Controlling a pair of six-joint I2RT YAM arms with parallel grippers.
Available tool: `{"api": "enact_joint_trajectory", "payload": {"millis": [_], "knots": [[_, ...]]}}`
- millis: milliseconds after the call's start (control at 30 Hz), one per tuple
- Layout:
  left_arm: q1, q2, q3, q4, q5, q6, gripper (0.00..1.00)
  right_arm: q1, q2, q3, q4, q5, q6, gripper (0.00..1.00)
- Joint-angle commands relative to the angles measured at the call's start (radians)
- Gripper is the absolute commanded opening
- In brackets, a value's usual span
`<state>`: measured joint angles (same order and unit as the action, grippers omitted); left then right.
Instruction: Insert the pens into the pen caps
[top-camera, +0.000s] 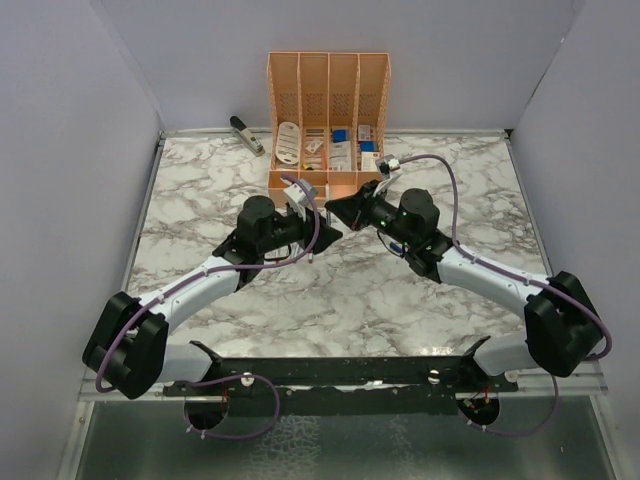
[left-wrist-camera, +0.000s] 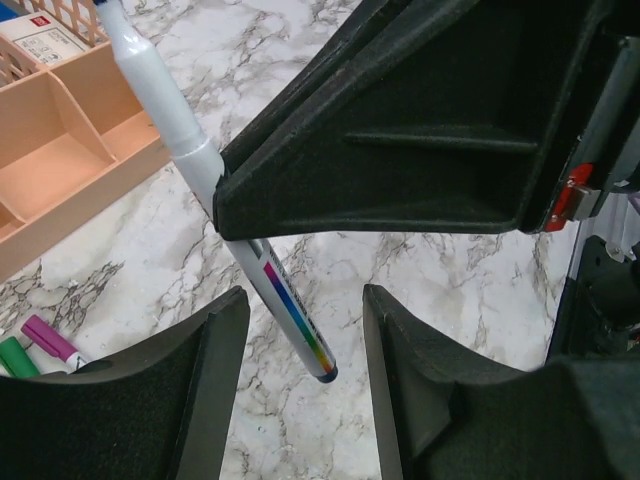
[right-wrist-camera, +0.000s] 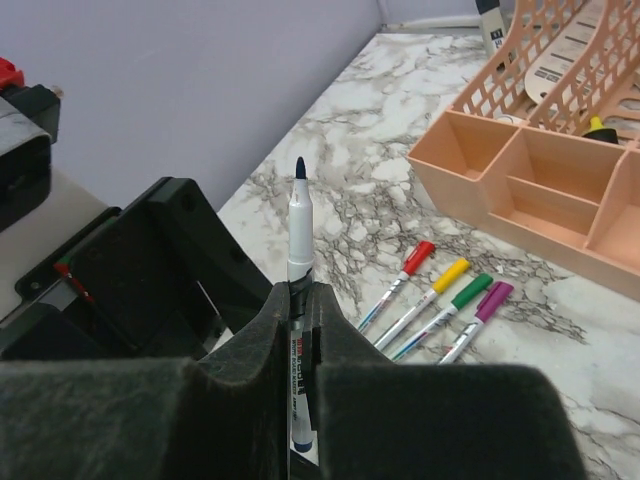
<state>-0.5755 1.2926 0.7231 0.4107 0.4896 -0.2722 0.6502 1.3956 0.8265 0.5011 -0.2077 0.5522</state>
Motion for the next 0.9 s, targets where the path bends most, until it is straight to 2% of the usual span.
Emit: {"api": "enact_joint_trajectory", "payload": {"millis": [0,100,233,433,667,867], "knots": [[0.0,-0.002,0.003,0.05,0.037,-0.01,0.52,0.023,0.021,0.037,0.09,0.015,-0.006,0.01],[0.0,-0.007,-0.001,0.05,0.031,-0.01,0.48,0.037,0.032,0.041,0.104,0.013,0.0,0.01],[0.0,-0.017,-0.009,0.05,0.017,-0.012,0.38,0.049,0.037,0.045,0.104,0.02,0.0,0.01],[0.0,-0.04,-0.022,0.05,-0.038,-0.011,0.32,0.054,0.025,0.036,0.101,0.028,-0.007,0.01],[0.012,-0.055,-0.033,0.057,-0.097,-0.033,0.3,0.06,0.015,0.031,0.095,0.036,-0.011,0.01],[0.053,-0.07,-0.045,0.088,-0.111,-0.075,0.21,0.063,0.009,0.038,0.055,0.037,-0.026,0.01]]}}
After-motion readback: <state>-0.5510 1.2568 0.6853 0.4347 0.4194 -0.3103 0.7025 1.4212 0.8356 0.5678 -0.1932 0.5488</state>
